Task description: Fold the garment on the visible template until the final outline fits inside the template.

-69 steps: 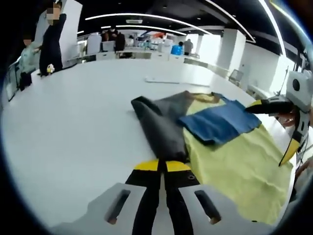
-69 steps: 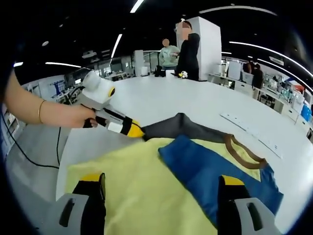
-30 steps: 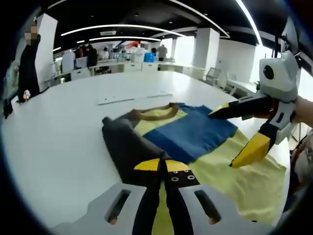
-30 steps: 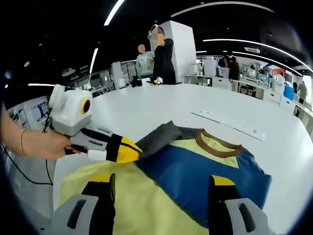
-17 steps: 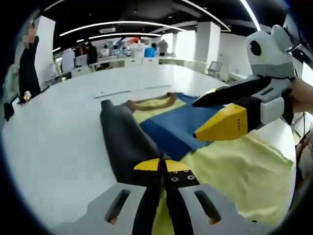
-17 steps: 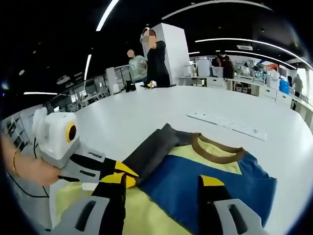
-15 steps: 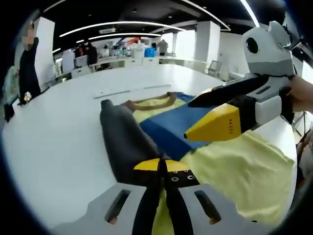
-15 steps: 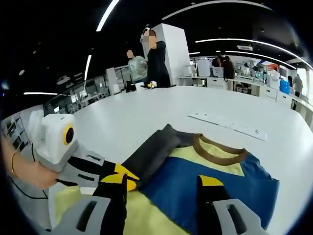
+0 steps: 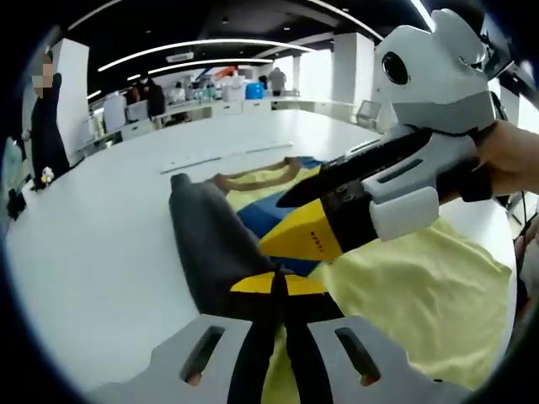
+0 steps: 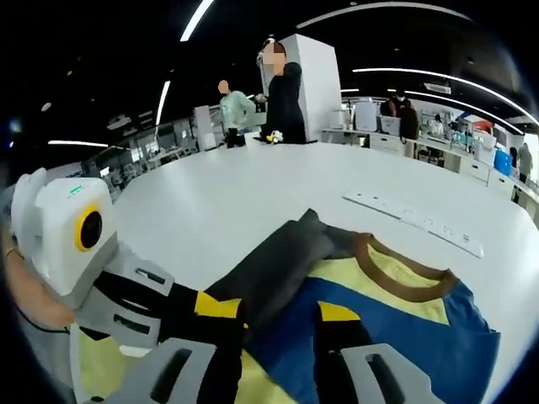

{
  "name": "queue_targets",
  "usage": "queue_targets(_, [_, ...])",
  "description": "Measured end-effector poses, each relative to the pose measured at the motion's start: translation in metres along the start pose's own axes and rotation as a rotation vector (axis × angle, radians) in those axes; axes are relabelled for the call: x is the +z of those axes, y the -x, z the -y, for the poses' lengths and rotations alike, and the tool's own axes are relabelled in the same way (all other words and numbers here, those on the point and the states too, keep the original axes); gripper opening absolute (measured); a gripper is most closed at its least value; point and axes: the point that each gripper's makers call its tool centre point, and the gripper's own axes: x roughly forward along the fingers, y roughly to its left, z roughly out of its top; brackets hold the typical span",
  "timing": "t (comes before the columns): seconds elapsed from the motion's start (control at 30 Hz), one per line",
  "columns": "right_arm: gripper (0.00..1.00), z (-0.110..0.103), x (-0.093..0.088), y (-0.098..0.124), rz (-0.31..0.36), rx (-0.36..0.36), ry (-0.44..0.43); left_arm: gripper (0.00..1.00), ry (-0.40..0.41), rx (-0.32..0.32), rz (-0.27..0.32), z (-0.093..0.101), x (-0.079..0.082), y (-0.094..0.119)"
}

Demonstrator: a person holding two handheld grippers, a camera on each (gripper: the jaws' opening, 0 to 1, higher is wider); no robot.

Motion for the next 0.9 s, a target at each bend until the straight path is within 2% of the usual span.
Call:
queue_targets(0.23, [0.17, -0.004, -0.006, -0.013, -0.026, 0.001, 0.017, 0.00, -0.005, 0.003, 0.004, 0.001, 0.001, 0.000])
queue_targets(0.4, [0.02, -0.002, -0.010, -0.015, -0.040, -0.012, 0.029, 0.00, -0.006, -0.001, 0.003, 0.002, 0.001, 0.000])
queue_targets(0.57, [0.00, -0.003, -0.015, -0.019, -0.065, -0.009, 0.050, 0.00, -0.018, -0.008, -0.004, 0.002, 0.001, -0.001])
queue_targets(0.63, [0.00, -0.002, -0.017, -0.020, -0.071, -0.007, 0.033, 0.00, -0.018, -0.016, -0.015, 0.003, 0.001, 0.001])
queue_targets(0.73, [0.00, -0.002, -0.018, -0.021, -0.073, -0.005, 0.026, 0.08, -0.004, -0.039, -0.022, 0.005, 0.001, 0.006])
queue_targets(0.83, [0.00, -0.001, -0.018, -0.021, -0.076, 0.001, 0.018, 0.20, -0.028, -0.069, -0.011, 0.008, 0.004, 0.015])
queue_targets(0.9, [0.00, -0.001, -0.018, -0.021, -0.077, 0.004, 0.019, 0.24, -0.038, -0.083, -0.008, 0.005, 0.005, 0.023])
